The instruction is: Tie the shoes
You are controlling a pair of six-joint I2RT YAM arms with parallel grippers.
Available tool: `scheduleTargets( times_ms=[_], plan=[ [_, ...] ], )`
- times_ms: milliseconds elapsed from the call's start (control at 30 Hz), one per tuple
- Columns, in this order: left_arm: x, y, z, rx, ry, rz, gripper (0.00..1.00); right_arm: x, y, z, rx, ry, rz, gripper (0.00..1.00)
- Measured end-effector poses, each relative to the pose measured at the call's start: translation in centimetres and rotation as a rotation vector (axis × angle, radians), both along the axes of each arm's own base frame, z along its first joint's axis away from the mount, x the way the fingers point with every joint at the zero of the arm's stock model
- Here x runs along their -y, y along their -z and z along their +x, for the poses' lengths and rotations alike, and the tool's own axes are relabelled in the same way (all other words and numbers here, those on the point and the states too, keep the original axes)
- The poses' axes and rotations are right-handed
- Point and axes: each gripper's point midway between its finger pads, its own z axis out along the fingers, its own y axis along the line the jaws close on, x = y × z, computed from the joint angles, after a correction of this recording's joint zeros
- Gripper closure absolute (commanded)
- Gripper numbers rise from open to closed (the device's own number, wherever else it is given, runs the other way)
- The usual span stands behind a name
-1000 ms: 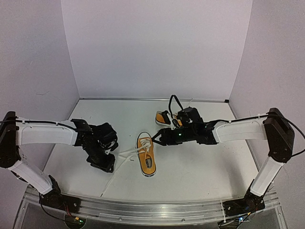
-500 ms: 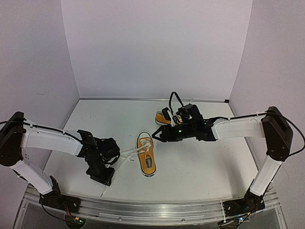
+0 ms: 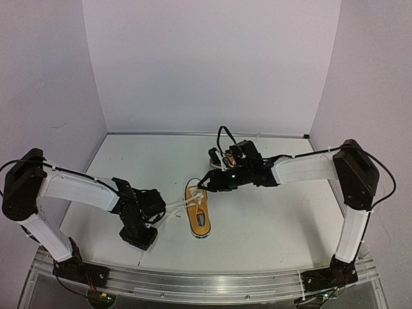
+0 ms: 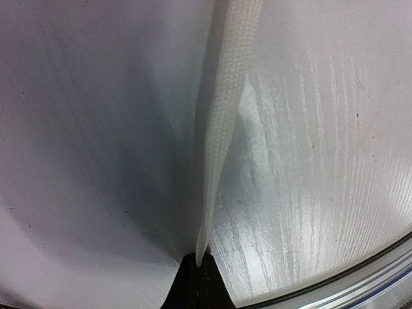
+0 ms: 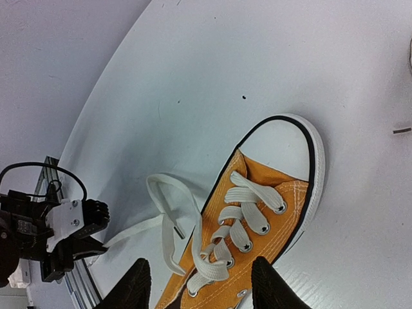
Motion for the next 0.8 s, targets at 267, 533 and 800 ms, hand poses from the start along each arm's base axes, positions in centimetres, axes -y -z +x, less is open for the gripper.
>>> scheduleTargets(
  times_ms=[267, 533, 800],
  plan=[
    [1.8, -2.3, 2.0, 0.078, -0.036, -0.089, 1.0, -1.1, 0.8, 0.0, -0.029, -0.043, 0.004, 0.53],
    [4.3, -8.7, 8.3, 0.222, -0.19, -0.345, 1.0, -2.2, 1.7, 0.5, -0.042, -0.082, -0.006, 0.56],
    [6.1, -11.8, 12.4, 0.29, -0.263, -0.467, 1.0, -2.4, 2.8, -0.2, -0.065, -0.129, -0.023, 0.6]
  ],
)
